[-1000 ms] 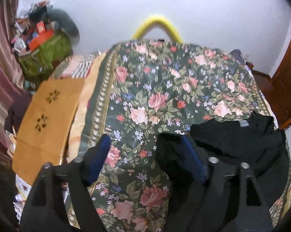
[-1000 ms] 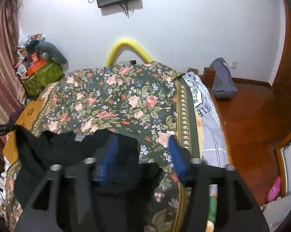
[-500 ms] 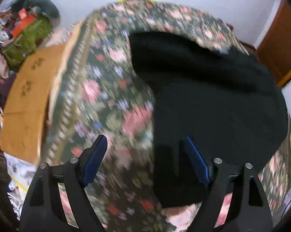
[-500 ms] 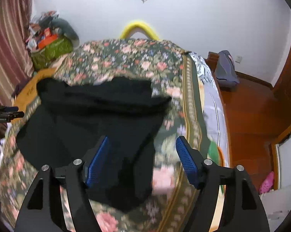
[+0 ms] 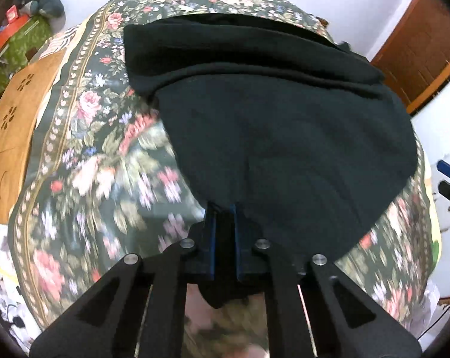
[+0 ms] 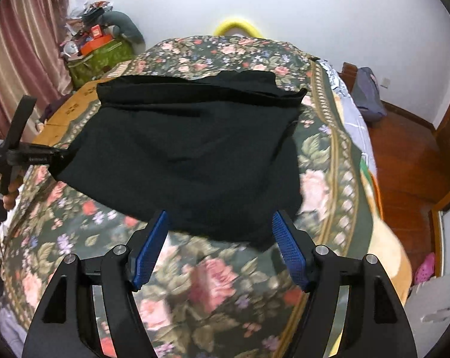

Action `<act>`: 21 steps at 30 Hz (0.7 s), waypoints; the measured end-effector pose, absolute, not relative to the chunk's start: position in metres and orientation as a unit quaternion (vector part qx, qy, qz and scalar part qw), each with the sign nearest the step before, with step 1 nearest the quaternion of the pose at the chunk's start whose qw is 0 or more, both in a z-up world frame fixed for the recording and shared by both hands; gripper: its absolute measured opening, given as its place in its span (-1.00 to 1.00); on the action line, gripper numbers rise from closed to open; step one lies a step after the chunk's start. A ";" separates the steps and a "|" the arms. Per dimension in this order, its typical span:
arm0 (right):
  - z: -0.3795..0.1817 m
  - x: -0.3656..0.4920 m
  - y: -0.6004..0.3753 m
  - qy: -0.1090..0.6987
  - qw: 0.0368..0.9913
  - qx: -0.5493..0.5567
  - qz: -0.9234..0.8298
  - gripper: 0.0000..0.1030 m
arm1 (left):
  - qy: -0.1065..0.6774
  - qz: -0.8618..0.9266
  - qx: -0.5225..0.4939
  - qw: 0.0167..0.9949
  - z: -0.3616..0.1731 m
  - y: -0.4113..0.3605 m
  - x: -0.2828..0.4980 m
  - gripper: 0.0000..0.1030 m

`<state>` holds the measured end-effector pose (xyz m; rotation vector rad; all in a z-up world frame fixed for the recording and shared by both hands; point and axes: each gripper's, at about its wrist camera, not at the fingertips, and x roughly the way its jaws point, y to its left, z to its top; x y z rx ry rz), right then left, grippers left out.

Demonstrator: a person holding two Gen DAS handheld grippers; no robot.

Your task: Fold small clothes

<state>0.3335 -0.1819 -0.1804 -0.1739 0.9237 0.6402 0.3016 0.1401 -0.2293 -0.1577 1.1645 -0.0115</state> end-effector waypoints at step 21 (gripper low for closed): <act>-0.201 0.273 -0.191 0.457 0.830 -0.047 0.316 0.33 | 0.537 -0.106 0.005 0.837 -0.184 -0.015 0.185 -0.35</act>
